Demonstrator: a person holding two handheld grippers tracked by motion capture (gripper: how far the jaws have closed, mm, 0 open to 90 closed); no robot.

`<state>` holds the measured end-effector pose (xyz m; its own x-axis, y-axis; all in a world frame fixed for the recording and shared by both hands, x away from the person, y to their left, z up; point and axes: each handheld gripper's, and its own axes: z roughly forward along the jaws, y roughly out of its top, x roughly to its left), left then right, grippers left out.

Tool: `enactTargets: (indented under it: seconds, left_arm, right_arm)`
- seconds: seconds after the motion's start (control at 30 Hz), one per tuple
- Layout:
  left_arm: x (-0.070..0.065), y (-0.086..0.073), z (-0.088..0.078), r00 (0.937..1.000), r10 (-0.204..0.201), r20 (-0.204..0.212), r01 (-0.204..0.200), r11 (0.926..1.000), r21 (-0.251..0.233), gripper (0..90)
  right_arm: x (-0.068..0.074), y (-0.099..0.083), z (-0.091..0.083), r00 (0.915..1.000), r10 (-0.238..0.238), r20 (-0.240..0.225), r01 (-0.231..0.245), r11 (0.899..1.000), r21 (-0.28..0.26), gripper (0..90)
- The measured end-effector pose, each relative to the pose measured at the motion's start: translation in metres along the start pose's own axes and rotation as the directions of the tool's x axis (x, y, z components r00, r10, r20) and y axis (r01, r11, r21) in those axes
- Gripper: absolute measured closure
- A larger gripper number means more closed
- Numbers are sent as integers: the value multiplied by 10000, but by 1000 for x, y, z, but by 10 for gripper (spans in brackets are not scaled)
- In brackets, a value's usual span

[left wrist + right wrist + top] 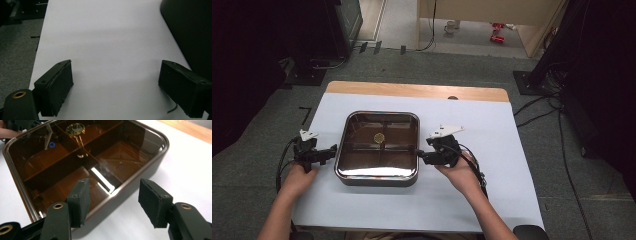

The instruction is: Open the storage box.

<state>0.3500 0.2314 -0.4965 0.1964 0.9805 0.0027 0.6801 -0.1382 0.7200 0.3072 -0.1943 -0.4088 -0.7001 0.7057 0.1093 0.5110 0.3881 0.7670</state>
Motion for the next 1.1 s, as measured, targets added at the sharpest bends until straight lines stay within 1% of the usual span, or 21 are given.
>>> enactTargets:
  seconds: [0.13, 0.37, 0.47, 0.5, 0.6, 0.9, 1.1]
  left_arm:
    - [0, 0, 0, 10000, -2, 0, 2, 10000, -1, 121]
    - [0, 0, 0, 10000, 1, 0, -1, 10000, 1, 121]
    - [0, 0, 0, 10000, -12, 0, 12, 10000, -10, 121]
    - [0, 0, 0, 10000, -13, 1, 13, 10000, -10, 121]
    - [0, 0, 0, 10000, -15, 5, 15, 10000, 1, 121]
    - [0, 0, 0, 10000, 28, -1, -28, 10000, 5, 121]
    - [0, 0, 0, 10000, -4, -2, 4, 10000, -13, 121]
  right_arm:
    - [5, 10, 9, 9998, -202, -20, 202, 9998, -9, 424]
    - [11, 24, 25, 9992, -378, -162, 378, 9993, 23, 437]
    - [13, 29, 32, 9989, -354, -295, 353, 9994, -42, 448]
    - [14, 31, 35, 9990, -279, -341, 278, 9996, -22, 451]
    - [16, 38, 43, 9981, -427, -435, 424, 9991, -77, 457]
    - [23, 54, 67, 9967, -475, -664, 474, 9989, -39, 469]
    - [32, 60, 82, 9944, -747, -750, 744, 9972, -64, 479]
